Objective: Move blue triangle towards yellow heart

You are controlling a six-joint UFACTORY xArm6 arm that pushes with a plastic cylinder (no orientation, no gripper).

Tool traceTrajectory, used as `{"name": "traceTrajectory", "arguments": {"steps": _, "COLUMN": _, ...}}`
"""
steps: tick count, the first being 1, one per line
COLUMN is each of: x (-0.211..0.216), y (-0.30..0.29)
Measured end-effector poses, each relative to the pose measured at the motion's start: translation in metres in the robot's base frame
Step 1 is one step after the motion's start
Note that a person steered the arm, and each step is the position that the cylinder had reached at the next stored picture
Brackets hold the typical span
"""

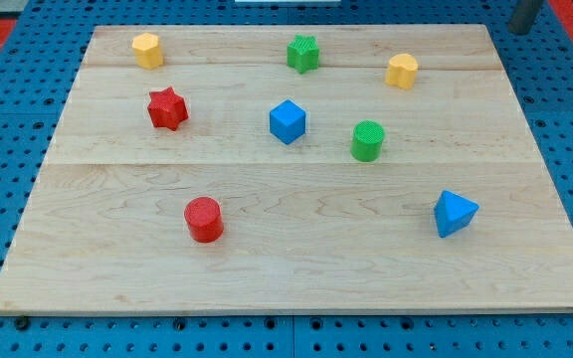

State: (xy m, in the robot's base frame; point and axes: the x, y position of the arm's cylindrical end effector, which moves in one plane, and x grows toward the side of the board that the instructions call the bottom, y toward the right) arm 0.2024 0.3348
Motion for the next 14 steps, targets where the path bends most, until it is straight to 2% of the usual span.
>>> {"name": "traceTrajectory", "arguments": {"steps": 3, "x": 0.001, "y": 0.007}}
{"name": "traceTrajectory", "arguments": {"steps": 6, "x": 0.069, "y": 0.005}}
{"name": "traceTrajectory", "arguments": {"steps": 7, "x": 0.125, "y": 0.004}}
{"name": "traceTrajectory", "arguments": {"steps": 9, "x": 0.309, "y": -0.059}}
{"name": "traceTrajectory", "arguments": {"steps": 10, "x": 0.375, "y": -0.123}}
{"name": "traceTrajectory", "arguments": {"steps": 11, "x": 0.364, "y": -0.184}}
{"name": "traceTrajectory", "arguments": {"steps": 12, "x": 0.313, "y": -0.188}}
{"name": "traceTrajectory", "arguments": {"steps": 13, "x": 0.280, "y": -0.179}}
{"name": "traceTrajectory", "arguments": {"steps": 14, "x": 0.320, "y": -0.191}}
